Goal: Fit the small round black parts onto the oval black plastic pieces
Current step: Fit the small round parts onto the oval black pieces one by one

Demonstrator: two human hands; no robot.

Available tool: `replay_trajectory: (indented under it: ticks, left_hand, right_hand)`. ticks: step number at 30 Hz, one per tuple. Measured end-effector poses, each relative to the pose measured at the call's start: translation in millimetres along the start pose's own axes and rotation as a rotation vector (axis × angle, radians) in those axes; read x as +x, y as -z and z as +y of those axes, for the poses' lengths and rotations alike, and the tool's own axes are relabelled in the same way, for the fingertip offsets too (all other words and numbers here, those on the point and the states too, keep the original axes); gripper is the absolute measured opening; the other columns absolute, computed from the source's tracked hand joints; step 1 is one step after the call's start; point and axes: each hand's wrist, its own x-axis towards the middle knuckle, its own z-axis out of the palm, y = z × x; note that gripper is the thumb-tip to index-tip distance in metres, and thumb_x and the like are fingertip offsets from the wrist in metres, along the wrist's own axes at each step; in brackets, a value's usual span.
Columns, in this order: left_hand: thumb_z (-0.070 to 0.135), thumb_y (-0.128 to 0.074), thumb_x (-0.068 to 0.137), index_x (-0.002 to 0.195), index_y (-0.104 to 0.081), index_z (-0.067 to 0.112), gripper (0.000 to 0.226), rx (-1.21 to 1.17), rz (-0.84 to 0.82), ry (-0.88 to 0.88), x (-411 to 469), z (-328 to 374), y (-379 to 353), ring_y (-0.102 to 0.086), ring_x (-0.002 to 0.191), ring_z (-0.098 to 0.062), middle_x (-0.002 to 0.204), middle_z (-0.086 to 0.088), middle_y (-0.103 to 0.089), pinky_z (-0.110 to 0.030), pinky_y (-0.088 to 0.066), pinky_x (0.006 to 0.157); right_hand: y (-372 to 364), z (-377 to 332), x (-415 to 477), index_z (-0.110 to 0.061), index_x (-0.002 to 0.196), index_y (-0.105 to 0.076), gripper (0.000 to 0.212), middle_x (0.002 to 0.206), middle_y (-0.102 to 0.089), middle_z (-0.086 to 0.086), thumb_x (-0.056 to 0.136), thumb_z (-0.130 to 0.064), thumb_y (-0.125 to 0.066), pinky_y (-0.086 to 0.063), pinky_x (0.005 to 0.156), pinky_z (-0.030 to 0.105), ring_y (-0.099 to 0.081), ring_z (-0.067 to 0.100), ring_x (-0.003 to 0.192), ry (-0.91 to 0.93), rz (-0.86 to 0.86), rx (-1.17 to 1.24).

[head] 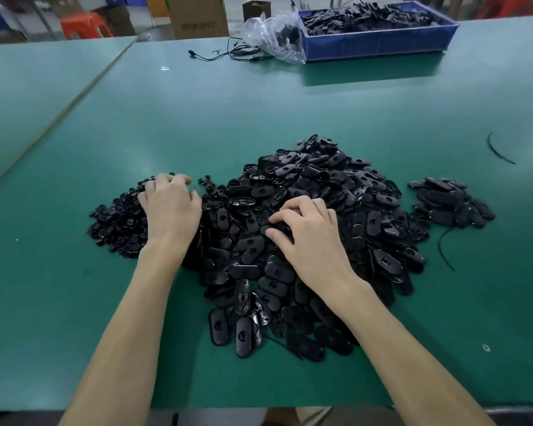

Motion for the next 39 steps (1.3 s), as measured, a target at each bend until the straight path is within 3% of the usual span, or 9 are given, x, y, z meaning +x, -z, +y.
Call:
replay_trajectory:
  ticks: [9,20,24,26,29,33,36,39]
  left_hand:
    - [0.03,-0.064,0.102,0.106,-0.074,0.017,0.017,0.061,0.028,0.054,-2,-2,-3,-0.045,0.121,-0.036,0.118,-0.015,-0.06,-0.047,-0.025,0.1]
    - [0.023,-0.062,0.103,0.105,-0.07,0.016,0.011,-0.039,0.138,0.042,-2,-2,-6,-0.044,0.118,-0.031,0.116,-0.012,-0.059,-0.047,-0.024,0.1]
    - [0.019,-0.059,0.105,0.105,-0.064,0.016,0.006,-0.267,0.172,-0.077,-8,7,-4,-0.052,0.1,-0.022,0.103,-0.002,-0.066,-0.04,-0.029,0.096]
    - [0.017,-0.06,0.105,0.105,-0.062,0.016,0.003,-0.482,0.129,-0.125,-12,17,-2,-0.062,0.089,-0.019,0.095,0.0,-0.068,-0.036,-0.045,0.094]
    - [0.011,-0.067,0.1,0.103,-0.063,0.01,0.005,-0.792,0.007,-0.164,-20,34,2,-0.069,0.072,-0.012,0.09,-0.004,-0.072,-0.025,-0.056,0.076]
    - [0.008,-0.078,0.089,0.099,-0.074,0.001,0.012,-1.071,-0.2,-0.211,-29,45,-1,-0.075,0.074,-0.018,0.091,-0.012,-0.078,-0.023,-0.059,0.075]
    - [0.011,-0.078,0.088,0.1,-0.076,0.007,0.013,-1.188,-0.296,-0.192,-33,49,-4,-0.076,0.082,-0.019,0.094,-0.01,-0.079,-0.023,-0.058,0.075]
    - [0.005,-0.075,0.09,0.107,-0.075,0.005,0.016,-1.254,-0.338,-0.184,-35,49,-6,-0.076,0.087,-0.019,0.1,-0.01,-0.079,-0.024,-0.059,0.077]
  right_hand:
    - [3,2,-1,-0.015,0.117,-0.074,0.035,0.128,-0.058,-0.005,0.097,-0.043,-0.071,-0.026,0.108,0.029,-0.045,0.016,0.126,-0.024,-0.007,0.019]
    - [5,-1,-2,-0.022,0.102,-0.066,0.014,0.115,-0.059,-0.008,0.097,-0.033,-0.073,-0.03,0.103,0.029,-0.048,0.015,0.115,-0.017,0.004,0.069]
    - [3,0,-2,-0.024,0.096,-0.064,0.013,0.108,-0.06,-0.011,0.095,-0.028,-0.076,-0.022,0.101,0.024,-0.049,0.011,0.11,-0.011,0.039,0.121]
    - [3,-1,-2,-0.024,0.096,-0.062,0.013,0.1,-0.06,-0.015,0.096,-0.027,-0.075,-0.023,0.101,0.024,-0.049,0.005,0.102,-0.043,0.086,0.23]
    - [8,-2,-1,-0.023,0.101,-0.061,0.01,0.092,-0.064,-0.014,0.1,-0.02,-0.071,-0.049,0.094,0.034,-0.061,0.008,0.09,-0.133,0.162,0.467]
    - [14,-1,1,-0.022,0.107,-0.065,0.013,0.09,-0.071,-0.006,0.1,-0.011,-0.069,-0.061,0.077,0.029,-0.074,0.008,0.077,-0.22,0.216,0.697]
    - [15,0,2,-0.017,0.115,-0.068,0.018,0.093,-0.075,-0.007,0.101,-0.006,-0.067,-0.06,0.077,0.019,-0.076,0.004,0.083,-0.24,0.211,0.757]
    - [16,1,3,-0.013,0.12,-0.067,0.022,0.098,-0.077,-0.006,0.1,-0.004,-0.066,-0.06,0.082,0.02,-0.077,0.005,0.091,-0.243,0.199,0.823]
